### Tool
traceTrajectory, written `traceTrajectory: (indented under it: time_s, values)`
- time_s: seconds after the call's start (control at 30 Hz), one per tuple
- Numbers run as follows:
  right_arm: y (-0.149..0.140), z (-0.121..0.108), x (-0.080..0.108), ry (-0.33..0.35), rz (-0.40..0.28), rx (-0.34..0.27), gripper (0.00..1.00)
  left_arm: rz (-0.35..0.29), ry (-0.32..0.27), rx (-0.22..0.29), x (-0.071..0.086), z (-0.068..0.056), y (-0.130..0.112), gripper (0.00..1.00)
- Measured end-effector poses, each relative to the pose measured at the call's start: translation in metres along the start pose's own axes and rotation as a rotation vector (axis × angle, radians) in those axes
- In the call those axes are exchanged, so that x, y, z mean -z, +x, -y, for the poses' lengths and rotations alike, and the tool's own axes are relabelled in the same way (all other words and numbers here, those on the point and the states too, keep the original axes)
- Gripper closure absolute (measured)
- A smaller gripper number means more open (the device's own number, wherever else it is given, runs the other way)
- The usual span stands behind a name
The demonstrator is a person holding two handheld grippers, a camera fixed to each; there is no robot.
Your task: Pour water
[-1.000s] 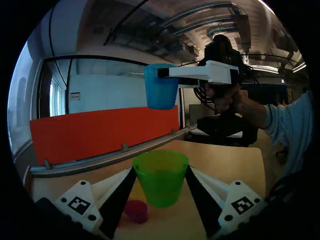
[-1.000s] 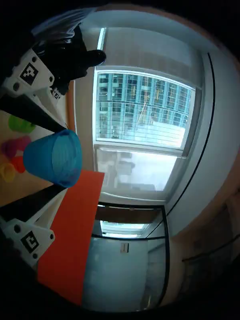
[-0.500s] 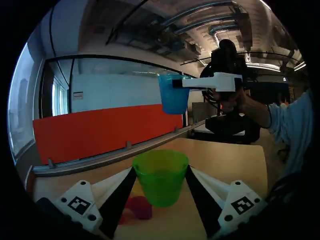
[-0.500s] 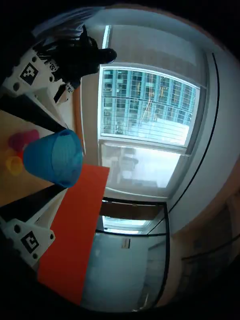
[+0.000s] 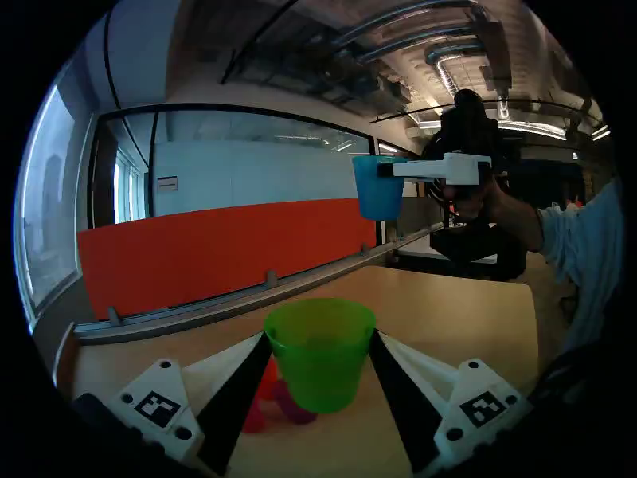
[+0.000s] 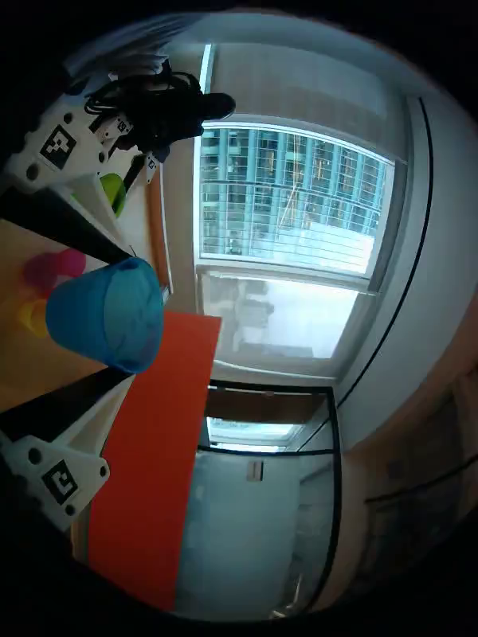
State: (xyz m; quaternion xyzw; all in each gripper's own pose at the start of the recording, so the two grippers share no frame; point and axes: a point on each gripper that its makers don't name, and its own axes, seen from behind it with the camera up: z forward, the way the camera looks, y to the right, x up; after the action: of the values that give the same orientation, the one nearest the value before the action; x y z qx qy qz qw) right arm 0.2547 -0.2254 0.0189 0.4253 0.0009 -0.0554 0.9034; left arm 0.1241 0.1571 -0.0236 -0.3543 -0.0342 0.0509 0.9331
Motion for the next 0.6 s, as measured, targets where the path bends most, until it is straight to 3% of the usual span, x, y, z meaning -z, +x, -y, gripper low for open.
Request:
traceTrajectory:
  time_s: [0.6]
  values:
    - [-0.041, 0.005, -0.001, 0.025, 0.047, 0.003, 0.09, 0.065, 0.013, 0.007, 0.006, 0.007, -0.029, 0.14]
